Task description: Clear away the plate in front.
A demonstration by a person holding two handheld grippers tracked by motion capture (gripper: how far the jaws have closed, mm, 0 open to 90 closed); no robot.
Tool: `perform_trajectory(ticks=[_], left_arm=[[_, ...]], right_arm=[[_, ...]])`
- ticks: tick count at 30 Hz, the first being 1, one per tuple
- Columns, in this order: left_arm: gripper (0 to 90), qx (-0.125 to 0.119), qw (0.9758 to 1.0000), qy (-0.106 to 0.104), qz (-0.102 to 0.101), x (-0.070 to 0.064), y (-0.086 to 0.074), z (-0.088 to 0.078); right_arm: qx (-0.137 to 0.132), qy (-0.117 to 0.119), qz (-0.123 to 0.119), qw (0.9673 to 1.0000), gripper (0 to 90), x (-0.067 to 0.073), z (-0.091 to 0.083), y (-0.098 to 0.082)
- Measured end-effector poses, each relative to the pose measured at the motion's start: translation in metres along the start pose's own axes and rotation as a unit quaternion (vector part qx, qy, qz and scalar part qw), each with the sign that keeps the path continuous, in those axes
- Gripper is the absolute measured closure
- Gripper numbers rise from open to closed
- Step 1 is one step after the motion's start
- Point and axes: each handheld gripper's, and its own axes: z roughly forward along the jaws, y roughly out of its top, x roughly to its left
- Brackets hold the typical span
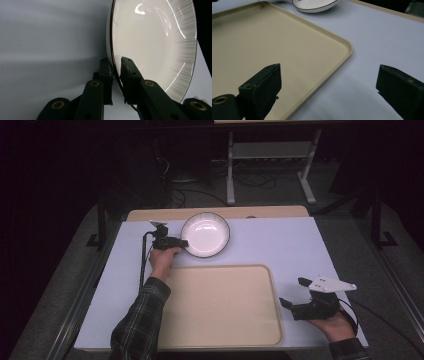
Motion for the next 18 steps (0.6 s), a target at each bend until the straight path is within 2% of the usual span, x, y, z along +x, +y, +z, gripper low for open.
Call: perform_trajectory(ticks=[3,5,6,11,13,14,16,18], left_arm=[[82.0,-0.006,1.0000,-0.008,-0.001,0.000,-0.001,-0.001],[83.8,-0.019,0.9997,-0.018,0.003,0.000,-0.002,-0.002],[84.1,-0.023,0.9996,-0.014,0.011,-0.002,-0.003,-0.003],[85.4,-0.031,0.9993,-0.016,0.016,-0.004,-0.004,-0.003],[86.0,-0.041,0.9987,-0.022,0.021,-0.006,-0.004,-0.005],[86.6,-0.048,0.9981,-0.021,0.031,-0.008,-0.004,-0.006],[86.5,-0.053,0.9977,-0.020,0.039,-0.010,-0.004,-0.006],[86.3,-0.059,0.9972,-0.022,0.040,-0.010,-0.003,-0.007]], right_arm=[[-0.001,0.000,0.000,1.0000,5.4,0.000,0.000,0.000],[-0.001,-0.001,0.000,1.0000,5.4,0.000,0.000,0.000],[-0.001,-0.001,0.000,1.0000,5.4,0.000,0.000,0.000],[-0.001,-0.001,0.000,1.0000,5.5,0.000,-0.001,0.000],[-0.001,-0.002,0.001,1.0000,5.5,0.000,-0.001,0.000],[-0.001,-0.002,0.001,1.0000,5.5,0.000,-0.001,0.000],[-0.001,-0.002,0.000,1.0000,5.5,0.000,-0.001,0.000],[-0.001,-0.002,0.001,1.0000,5.5,0.000,-0.001,0.000]])
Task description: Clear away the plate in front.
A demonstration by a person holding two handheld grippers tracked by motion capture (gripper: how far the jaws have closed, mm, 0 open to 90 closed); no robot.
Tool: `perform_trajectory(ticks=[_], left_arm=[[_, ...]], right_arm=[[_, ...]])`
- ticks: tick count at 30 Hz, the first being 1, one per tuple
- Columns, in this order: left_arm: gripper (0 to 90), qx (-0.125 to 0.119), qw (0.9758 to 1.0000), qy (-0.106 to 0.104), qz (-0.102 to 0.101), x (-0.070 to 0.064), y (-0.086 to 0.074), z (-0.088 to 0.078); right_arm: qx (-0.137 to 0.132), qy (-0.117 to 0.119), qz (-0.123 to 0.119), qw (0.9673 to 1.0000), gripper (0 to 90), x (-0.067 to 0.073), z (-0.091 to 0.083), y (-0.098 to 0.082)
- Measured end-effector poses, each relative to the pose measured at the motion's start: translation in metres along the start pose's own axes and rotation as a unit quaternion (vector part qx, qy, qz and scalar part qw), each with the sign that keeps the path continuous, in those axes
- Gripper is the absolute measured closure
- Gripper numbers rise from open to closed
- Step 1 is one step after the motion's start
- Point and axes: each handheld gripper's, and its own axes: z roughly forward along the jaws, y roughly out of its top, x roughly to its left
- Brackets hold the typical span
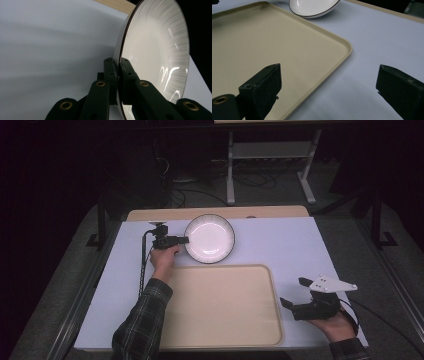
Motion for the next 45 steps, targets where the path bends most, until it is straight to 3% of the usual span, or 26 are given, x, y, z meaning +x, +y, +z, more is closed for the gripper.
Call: perform_trajectory(ticks=[7,9,13,15,21,27,32,45], left_arm=[[85.8,-0.014,0.9998,-0.003,0.014,0.000,0.003,-0.005],[85.7,-0.028,0.9995,0.002,0.018,0.001,0.005,-0.009],[85.7,-0.042,0.9990,0.001,0.014,0.002,0.007,-0.014],[85.7,-0.051,0.9986,-0.009,0.011,0.002,0.011,-0.021],[85.5,-0.054,0.9982,-0.020,0.018,-0.001,0.014,-0.031],[85.4,-0.047,0.9975,-0.035,0.038,-0.009,0.015,-0.044],[85.5,-0.051,0.9958,-0.059,0.048,-0.016,0.013,-0.058],[85.2,-0.053,0.9923,-0.079,0.080,-0.025,0.004,-0.084]], right_arm=[[0.000,0.000,0.000,1.0000,5.5,0.000,0.000,0.000],[-0.001,0.000,0.000,1.0000,5.5,0.000,0.000,0.000],[-0.001,0.000,0.001,1.0000,5.5,0.000,0.000,0.000],[-0.001,0.000,0.001,1.0000,5.5,0.000,0.000,0.000],[-0.002,-0.001,0.001,1.0000,5.5,0.000,0.000,0.000],[-0.002,-0.001,0.001,1.0000,5.5,0.000,0.000,0.000],[-0.001,-0.002,0.002,1.0000,5.5,0.000,0.000,0.000],[-0.001,-0.003,0.001,1.0000,5.5,0.000,0.000,0.000]])
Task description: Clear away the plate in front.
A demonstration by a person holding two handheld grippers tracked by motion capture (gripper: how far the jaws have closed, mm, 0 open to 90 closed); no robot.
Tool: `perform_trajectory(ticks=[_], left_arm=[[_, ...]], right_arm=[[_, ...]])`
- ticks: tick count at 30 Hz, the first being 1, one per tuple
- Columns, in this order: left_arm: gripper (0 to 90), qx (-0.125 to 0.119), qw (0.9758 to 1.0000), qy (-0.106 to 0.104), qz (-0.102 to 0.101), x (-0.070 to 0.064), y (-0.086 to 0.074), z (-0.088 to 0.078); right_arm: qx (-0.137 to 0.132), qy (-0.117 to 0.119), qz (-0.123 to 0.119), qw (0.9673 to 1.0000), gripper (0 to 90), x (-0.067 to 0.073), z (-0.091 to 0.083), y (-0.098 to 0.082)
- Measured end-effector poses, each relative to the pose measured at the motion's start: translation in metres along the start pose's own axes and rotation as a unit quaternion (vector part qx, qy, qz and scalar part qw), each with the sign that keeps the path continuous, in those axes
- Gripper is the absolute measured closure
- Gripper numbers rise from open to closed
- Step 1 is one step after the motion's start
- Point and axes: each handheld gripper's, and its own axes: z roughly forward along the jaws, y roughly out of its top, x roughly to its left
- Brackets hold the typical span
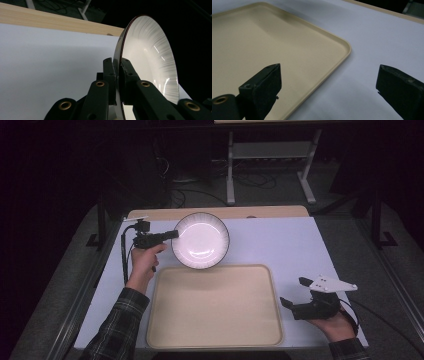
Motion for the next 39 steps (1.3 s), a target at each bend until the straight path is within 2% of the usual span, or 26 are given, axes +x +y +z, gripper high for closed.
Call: perform_trajectory(ticks=[9,16,28,39], left_arm=[[85.1,0.005,0.9997,-0.009,0.021,-0.009,-0.015,-0.016],[85.2,0.011,0.9994,-0.019,0.027,-0.015,-0.025,-0.023],[85.1,0.046,0.9981,-0.017,0.038,-0.025,-0.045,-0.032],[84.7,0.091,0.9946,-0.025,0.044,-0.036,-0.069,-0.029]], right_arm=[[-0.001,0.001,0.001,1.0000,5.5,0.001,0.001,0.001],[-0.008,0.002,0.003,1.0000,5.5,0.002,0.000,0.001],[-0.009,0.002,0.002,1.0000,5.5,0.003,0.000,0.002],[-0.009,0.000,0.001,1.0000,5.5,0.003,0.000,0.002]])
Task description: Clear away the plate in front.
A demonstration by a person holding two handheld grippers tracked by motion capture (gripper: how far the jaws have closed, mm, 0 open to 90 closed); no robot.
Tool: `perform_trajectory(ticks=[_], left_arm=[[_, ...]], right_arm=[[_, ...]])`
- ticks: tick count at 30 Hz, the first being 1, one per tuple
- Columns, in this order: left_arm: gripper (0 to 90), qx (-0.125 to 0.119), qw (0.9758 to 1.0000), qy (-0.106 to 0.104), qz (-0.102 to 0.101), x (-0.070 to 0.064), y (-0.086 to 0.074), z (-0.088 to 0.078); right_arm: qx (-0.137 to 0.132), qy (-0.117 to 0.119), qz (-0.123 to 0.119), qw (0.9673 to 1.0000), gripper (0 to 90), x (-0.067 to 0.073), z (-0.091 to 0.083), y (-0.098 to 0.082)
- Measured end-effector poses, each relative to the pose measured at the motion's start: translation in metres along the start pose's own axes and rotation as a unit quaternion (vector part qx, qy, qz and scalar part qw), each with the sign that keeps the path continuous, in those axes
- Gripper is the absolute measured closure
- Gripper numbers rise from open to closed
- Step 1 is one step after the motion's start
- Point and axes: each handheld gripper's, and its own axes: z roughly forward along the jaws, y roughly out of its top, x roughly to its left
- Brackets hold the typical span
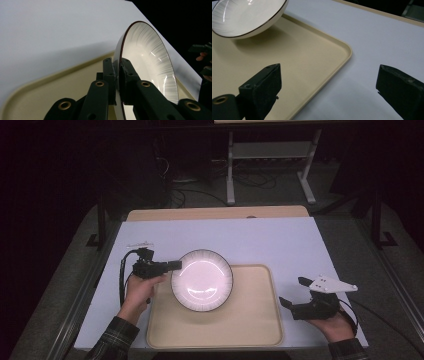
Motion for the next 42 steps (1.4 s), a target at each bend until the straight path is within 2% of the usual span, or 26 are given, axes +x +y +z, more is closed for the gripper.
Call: perform_trajectory(ticks=[9,27,34,42], left_arm=[[84.7,0.036,0.9993,0.005,0.012,-0.006,-0.014,0.008],[85.0,0.049,0.9988,-0.007,0.007,0.002,-0.018,0.016],[85.7,0.061,0.9979,0.007,0.017,0.006,-0.018,0.022],[86.3,0.073,0.9970,0.017,0.020,0.010,-0.020,0.028]], right_arm=[[0.002,0.002,-0.005,1.0000,5.5,0.002,0.001,0.000],[0.007,0.004,-0.009,0.9999,5.6,0.002,0.003,0.000],[0.009,0.006,-0.012,0.9999,5.6,0.003,0.004,0.000],[0.013,0.008,-0.013,0.9998,5.6,0.003,0.005,0.000]])
